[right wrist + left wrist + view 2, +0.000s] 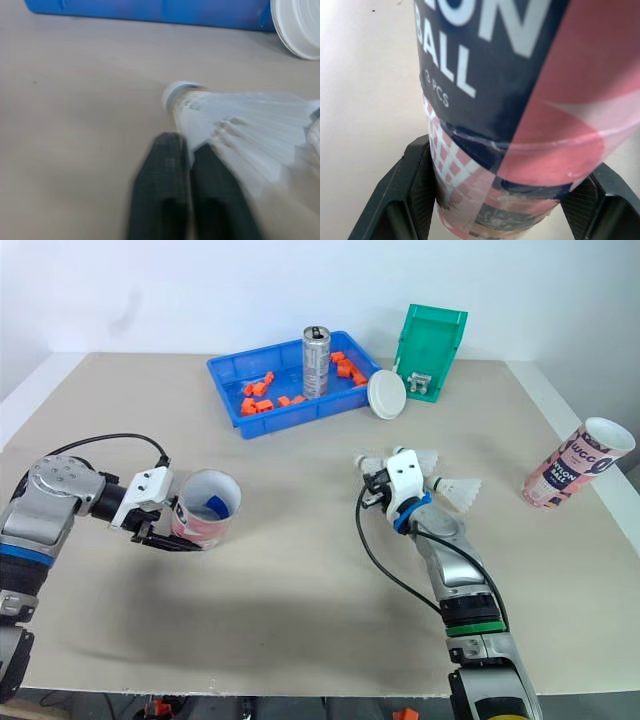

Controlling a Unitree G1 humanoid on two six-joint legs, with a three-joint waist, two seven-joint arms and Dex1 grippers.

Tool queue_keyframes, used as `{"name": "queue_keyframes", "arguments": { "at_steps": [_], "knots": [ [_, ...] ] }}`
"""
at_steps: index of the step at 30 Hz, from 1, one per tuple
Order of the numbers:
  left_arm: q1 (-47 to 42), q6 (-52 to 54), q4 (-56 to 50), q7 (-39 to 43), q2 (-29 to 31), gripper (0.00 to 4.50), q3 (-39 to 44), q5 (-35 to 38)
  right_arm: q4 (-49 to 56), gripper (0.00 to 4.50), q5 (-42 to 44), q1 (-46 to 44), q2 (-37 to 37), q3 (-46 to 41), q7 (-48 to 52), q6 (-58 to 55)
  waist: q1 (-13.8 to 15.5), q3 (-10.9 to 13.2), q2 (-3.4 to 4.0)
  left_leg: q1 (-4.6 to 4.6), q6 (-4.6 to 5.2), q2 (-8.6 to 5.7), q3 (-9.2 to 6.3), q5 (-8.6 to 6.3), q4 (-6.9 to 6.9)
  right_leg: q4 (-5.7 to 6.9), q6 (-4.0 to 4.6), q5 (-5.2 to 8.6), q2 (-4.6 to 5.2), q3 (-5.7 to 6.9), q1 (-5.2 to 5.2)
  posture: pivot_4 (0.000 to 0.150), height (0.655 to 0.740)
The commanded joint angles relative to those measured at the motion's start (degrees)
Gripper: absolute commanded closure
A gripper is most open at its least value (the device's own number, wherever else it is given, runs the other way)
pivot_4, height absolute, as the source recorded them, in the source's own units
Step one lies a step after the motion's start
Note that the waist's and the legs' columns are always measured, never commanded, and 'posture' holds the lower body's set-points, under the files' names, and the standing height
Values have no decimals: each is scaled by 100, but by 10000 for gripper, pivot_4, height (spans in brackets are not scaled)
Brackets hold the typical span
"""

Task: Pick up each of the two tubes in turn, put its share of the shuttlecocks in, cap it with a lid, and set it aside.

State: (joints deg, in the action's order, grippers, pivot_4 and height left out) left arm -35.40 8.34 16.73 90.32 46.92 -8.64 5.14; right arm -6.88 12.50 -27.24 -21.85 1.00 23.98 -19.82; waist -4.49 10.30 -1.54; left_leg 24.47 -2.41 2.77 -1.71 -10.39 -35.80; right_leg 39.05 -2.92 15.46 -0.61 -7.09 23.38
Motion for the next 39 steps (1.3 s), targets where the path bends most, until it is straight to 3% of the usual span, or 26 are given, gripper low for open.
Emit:
{"name": "queue_keyframes", "arguments": {
  "at_steps": [1,5,9,14,20,24,27,28,29,30,31,39],
  "knots": [
    [350,156,-84,195,27,16772,-423,-92,1116,44480,397,-10,-67,-189,337,-60,1,-5,8,-1,1,0,0,-1,2,0,0,1,0,-1,0,1500,7400],
    [193,138,75,218,93,16772,-688,-62,2649,44480,1225,-74,-581,51,1624,-323,5,-11,16,-15,2,0,-3,-1,2,0,-34,25,0,4,-16,1500,7400],
    [-357,46,582,218,58,16772,-1068,-12,3380,44480,1617,-812,-1206,553,2807,-599,9,-6,30,-15,2,-2,0,-1,-3,3,-35,22,2,1,-14,1500,7400],
    [-824,-217,1163,218,-19,16772,-1522,-68,3216,44480,1541,-1409,-1155,993,3261,-541,44,-23,30,-25,3,0,-10,0,-10,4,-30,20,0,14,-26,1500,7400],
    [-977,-329,1367,218,-116,16772,-1750,-64,2468,44480,325,-1714,-1170,2014,3750,248,83,-35,53,-24,5,-2,-4,2,-32,5,-32,13,2,9,-28,1500,7400],
    [-977,-328,1345,218,-130,16772,-1762,-31,2132,44480,95,-1932,-1007,2161,3905,459,101,-36,54,-20,6,-2,-1,3,-39,5,-20,18,3,7,-28,1500,7400],
    [-947,-318,1316,218,-146,16772,-1723,-25,2187,36987,510,-2110,-836,1874,3988,120,130,-37,56,-20,6,-2,-2,3,-39,6,-38,8,2,8,-27,1500,7400],
    [-934,-310,1301,218,-147,16772,-1712,-18,2202,31145,625,-2172,-771,1716,3896,-15,136,-37,57,-20,6,0,-4,3,-38,7,-36,9,0,9,-27,1500,7400],
    [-913,-299,1285,218,-158,16772,-1687,-17,2313,29658,894,-2133,-808,1514,3892,-284,153,-37,57,-20,6,0,-4,3,-37,7,-36,9,0,9,-27,1500,7400],
    [-898,-292,1274,218,-166,16772,-1669,-16,2398,23643,1075,-2098,-846,1382,3897,-479,173,-37,57,-19,6,0,-5,3,-37,7,-36,9,0,9,-27,1500,7400],
    [-880,-284,1260,218,-174,16772,-1651,-15,2501,20741,1290,-2030,-898,1248,3897,-731,187,-37,57,-15,6,0,-6,3,-37,7,-37,10,1,9,-26,1500,7400],
    [-685,-229,1135,210,-348,16772,-1429,-19,2965,20741,2218,-1023,-1021,-60,3017,-1605,204,-41,64,-14,9,-5,-12,0,-36,7,-36,19,5,14,-29,1500,7400]
  ]
}}
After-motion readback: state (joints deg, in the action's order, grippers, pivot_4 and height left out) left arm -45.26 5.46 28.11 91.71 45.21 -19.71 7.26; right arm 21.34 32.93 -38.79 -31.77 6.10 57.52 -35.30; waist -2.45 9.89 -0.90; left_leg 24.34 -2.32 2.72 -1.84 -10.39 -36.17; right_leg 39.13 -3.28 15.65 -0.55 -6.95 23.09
